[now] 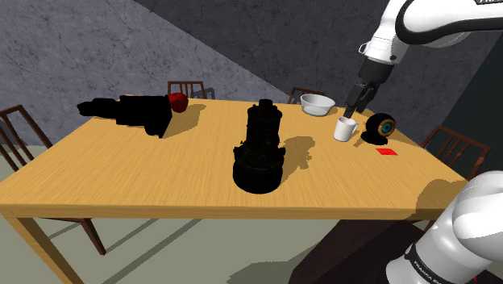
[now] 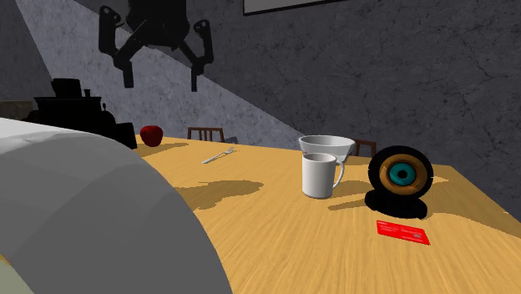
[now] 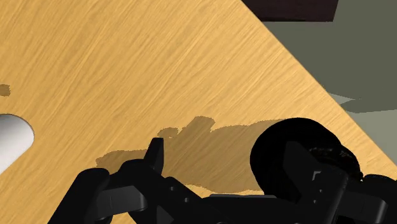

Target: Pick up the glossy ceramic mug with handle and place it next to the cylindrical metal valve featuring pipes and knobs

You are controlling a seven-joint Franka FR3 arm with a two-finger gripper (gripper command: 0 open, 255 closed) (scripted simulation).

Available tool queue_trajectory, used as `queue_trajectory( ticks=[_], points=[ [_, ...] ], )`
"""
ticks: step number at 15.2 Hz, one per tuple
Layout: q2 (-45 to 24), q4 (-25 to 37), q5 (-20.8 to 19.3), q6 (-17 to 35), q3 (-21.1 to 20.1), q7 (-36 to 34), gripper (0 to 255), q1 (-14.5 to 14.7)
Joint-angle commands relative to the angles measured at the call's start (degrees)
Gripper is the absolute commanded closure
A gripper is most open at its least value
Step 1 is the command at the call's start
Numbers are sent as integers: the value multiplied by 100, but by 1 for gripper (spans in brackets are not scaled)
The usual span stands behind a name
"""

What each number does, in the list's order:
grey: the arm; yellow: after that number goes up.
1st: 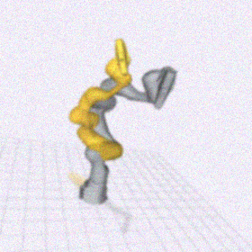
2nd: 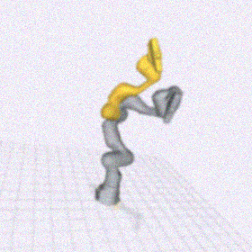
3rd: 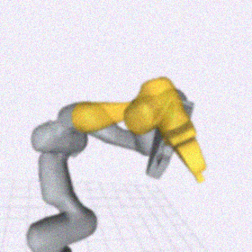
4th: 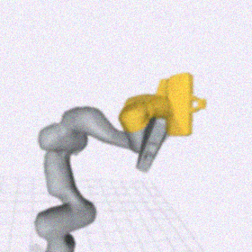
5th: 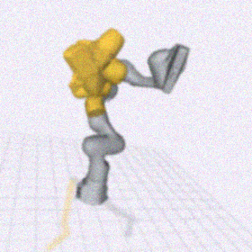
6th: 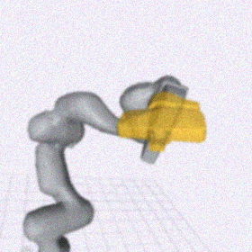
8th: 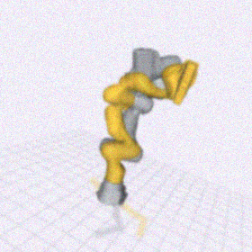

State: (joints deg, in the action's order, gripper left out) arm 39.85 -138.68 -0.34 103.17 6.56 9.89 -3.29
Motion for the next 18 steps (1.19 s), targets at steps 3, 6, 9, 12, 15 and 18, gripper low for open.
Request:
queue_trajectory(
  ticks=[3, 6, 9, 12, 15, 18],
  points=[
    [-594, 84, -216, 495, 350, 352, 0, -154],
    [-1065, 205, -323, 839, 597, 594, 0, -246],
    [-1572, 384, -384, 1164, 841, 840, 0, -322],
    [-2109, 620, -388, 1463, 1080, 1096, 0, -385],
    [-2673, 912, -327, 1728, 1308, 1371, 0, -442],
    [-3262, 1260, -193, 1954, 1514, 1668, 0, -509]
  ],
)
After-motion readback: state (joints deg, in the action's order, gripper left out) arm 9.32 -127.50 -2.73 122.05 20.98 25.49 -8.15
